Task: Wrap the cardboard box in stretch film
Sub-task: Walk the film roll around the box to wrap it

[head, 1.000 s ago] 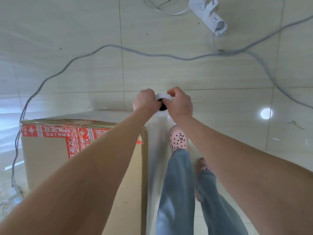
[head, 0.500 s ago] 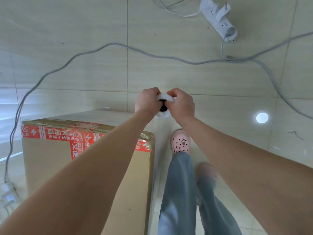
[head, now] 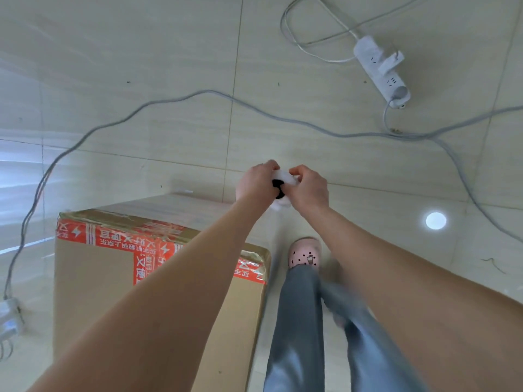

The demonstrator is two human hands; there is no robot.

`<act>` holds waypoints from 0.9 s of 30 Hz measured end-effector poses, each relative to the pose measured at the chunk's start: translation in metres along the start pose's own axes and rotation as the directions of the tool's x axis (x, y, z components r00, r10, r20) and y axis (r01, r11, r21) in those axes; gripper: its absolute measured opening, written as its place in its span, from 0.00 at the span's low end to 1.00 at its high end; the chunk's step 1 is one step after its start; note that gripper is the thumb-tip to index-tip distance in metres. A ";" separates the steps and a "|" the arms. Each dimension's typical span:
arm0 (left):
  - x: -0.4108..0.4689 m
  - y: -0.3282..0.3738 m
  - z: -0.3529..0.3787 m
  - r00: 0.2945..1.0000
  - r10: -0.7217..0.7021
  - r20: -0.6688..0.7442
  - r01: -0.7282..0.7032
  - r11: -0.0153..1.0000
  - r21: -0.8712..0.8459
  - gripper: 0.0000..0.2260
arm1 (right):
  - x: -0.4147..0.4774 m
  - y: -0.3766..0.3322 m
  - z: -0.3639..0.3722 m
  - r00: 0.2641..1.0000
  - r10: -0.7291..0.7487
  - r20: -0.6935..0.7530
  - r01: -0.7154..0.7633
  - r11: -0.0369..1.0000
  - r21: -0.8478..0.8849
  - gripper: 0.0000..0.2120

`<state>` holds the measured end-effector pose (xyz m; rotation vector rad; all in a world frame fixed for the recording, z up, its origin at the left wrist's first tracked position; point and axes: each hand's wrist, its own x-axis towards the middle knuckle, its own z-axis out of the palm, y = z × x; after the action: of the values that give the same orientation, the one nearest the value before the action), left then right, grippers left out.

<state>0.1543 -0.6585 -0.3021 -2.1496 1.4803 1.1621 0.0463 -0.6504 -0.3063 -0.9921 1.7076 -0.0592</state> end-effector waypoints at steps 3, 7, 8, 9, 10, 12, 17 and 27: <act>0.007 0.007 -0.007 0.997 0.073 -0.012 -0.070 0.984 0.165 0.14 | 0.004 -0.005 -0.001 1.000 -0.005 0.013 0.006 0.999 -0.045 0.15; 0.015 0.009 -0.012 0.998 0.048 -0.041 -0.042 0.989 0.140 0.10 | 0.011 -0.016 -0.007 0.997 -0.064 0.036 0.069 0.984 -0.164 0.15; 0.017 0.008 -0.013 0.999 0.005 -0.050 -0.001 0.997 0.073 0.09 | 0.013 -0.021 -0.009 0.996 -0.086 0.038 0.092 0.976 -0.199 0.15; 0.018 0.006 -0.014 0.997 -0.047 -0.059 0.047 0.999 -0.002 0.07 | 0.016 -0.027 -0.010 0.994 -0.099 0.037 0.105 0.970 -0.221 0.15; 0.019 0.005 -0.015 0.993 -0.099 -0.071 0.094 0.993 -0.071 0.05 | 0.019 -0.032 -0.010 0.993 -0.111 0.034 0.115 0.968 -0.223 0.15; 0.022 0.002 -0.018 0.976 -0.190 -0.102 0.171 0.970 -0.174 0.02 | 0.026 -0.042 -0.009 0.989 -0.138 0.044 0.144 0.973 -0.182 0.15; 0.027 -0.018 -0.027 0.889 -0.450 -0.089 0.392 0.846 -0.363 0.11 | 0.038 -0.065 -0.001 0.992 -0.055 0.111 0.068 0.991 -0.114 0.20; 0.051 -0.019 -0.054 0.975 -0.192 -0.117 0.176 0.976 -0.131 0.17 | 0.051 -0.092 0.001 0.975 -0.057 0.217 0.106 0.969 -0.223 0.13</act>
<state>0.2029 -0.7173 -0.3091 -2.4257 1.2549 1.0910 0.0980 -0.7415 -0.2999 -1.1990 1.5023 0.1906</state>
